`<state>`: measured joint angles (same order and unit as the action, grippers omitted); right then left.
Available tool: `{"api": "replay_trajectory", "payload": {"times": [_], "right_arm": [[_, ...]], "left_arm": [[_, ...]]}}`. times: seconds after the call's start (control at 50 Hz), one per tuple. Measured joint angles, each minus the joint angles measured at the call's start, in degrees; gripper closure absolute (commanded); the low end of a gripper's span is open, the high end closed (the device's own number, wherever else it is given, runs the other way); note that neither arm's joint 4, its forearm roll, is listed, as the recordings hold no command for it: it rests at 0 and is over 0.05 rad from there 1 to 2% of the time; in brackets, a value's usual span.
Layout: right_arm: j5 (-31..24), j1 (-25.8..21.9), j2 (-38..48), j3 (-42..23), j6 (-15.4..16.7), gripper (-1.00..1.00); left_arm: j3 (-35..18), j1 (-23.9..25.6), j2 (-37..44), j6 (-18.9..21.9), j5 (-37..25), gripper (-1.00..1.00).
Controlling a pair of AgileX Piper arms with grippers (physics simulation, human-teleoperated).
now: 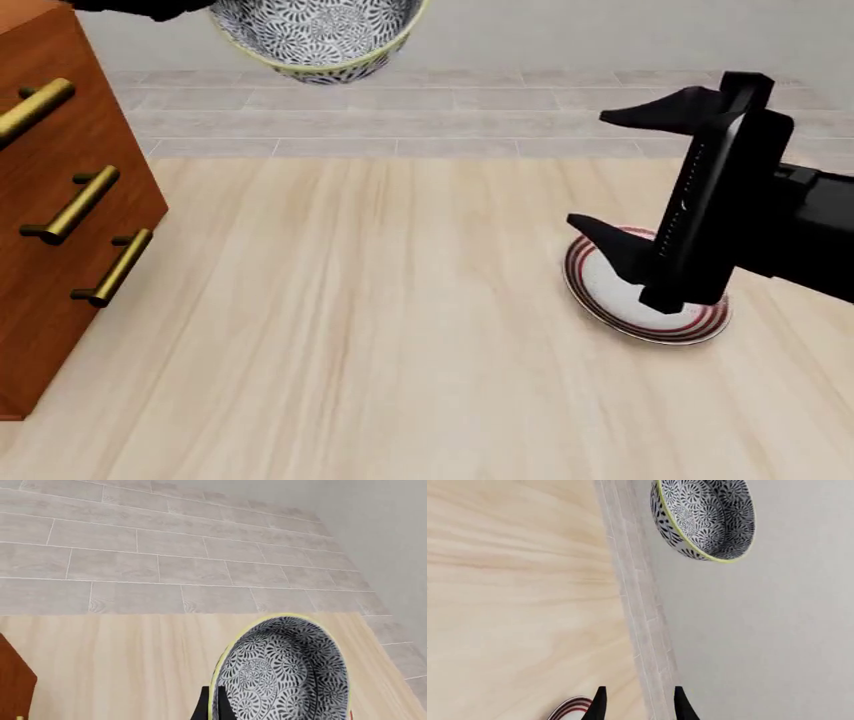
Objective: Put the bowl on top of the cabinet.
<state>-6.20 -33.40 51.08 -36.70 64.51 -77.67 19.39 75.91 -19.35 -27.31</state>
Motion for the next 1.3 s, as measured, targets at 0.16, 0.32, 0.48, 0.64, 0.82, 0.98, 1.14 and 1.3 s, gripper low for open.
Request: {"api": "replay_trajectory", "payload": {"times": [0.16, 0.32, 0.48, 0.64, 0.82, 0.98, 1.14, 1.3], "right_arm": [[0.3, -0.2, 0.8, -0.1, -1.0, -1.00], [0.8, -0.3, 1.5, 0.1, -1.9, -1.00], [1.6, -0.4, 2.3, 0.5, -2.8, -1.00], [2.5, -0.6, 3.3, 0.7, -3.4, -1.00], [3.7, -0.9, 4.4, 1.1, -4.0, -1.00], [4.6, -1.1, 5.1, 1.5, -4.5, -1.00], [5.7, -1.4, 5.9, 1.9, -5.1, -1.00], [7.0, -1.6, 6.8, 2.5, -5.8, -1.00]], "left_arm": [[-2.5, -3.3, -0.8, 0.3, -4.5, 1.00], [-4.0, -6.4, -1.6, 0.2, -7.7, 1.00], [-5.7, -8.6, -2.2, -0.3, -10.5, 1.00], [-7.5, -10.8, -2.6, -1.1, -13.0, 1.00], [-9.6, -13.0, -2.9, -1.7, -15.4, 1.00], [-11.4, -15.0, -3.2, -1.5, -17.1, 1.00], [-13.5, -17.3, -3.4, -1.1, -18.7, 1.00], [-15.8, -19.5, -3.7, -0.4, -20.3, 1.00]]}}
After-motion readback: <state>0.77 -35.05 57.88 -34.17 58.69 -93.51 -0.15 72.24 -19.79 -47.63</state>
